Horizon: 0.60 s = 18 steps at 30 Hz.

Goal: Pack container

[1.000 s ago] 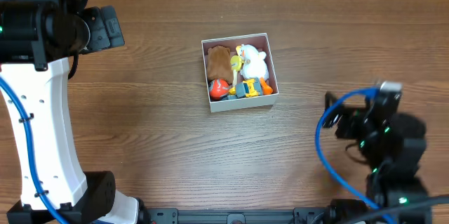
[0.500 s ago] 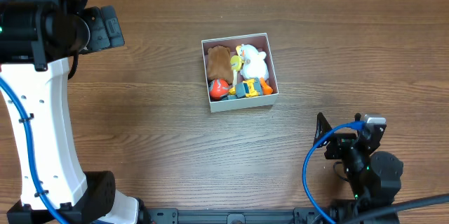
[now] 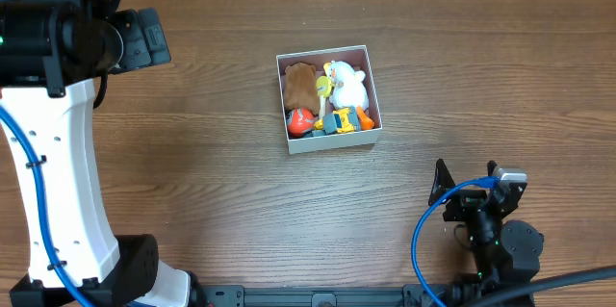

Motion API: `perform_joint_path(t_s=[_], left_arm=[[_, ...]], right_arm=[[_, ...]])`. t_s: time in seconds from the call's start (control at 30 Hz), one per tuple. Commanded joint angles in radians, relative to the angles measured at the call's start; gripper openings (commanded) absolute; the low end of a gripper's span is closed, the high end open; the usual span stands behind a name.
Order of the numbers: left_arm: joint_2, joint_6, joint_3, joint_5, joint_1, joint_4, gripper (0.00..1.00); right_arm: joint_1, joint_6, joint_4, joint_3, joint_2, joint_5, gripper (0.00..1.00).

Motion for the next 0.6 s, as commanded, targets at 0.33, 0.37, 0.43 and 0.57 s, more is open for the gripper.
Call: perform_joint_path(t_s=[0.33, 0.37, 0.43, 0.57], left_arm=[[-0.016, 0.019, 0.008, -0.003, 0.004, 0.0, 1.0], [-0.016, 0.019, 0.008, -0.003, 0.004, 0.0, 1.0], [-0.016, 0.019, 0.008, -0.003, 0.004, 0.0, 1.0], [-0.016, 0.019, 0.008, -0.003, 0.004, 0.0, 1.0]], right_arm=[[-0.001, -0.004, 0.068, -0.045, -0.015, 0.023, 1.0], [-0.001, -0.004, 0.068, -0.045, -0.015, 0.023, 1.0], [-0.001, -0.004, 0.068, -0.045, -0.015, 0.023, 1.0], [-0.001, -0.004, 0.068, -0.045, -0.015, 0.023, 1.0]])
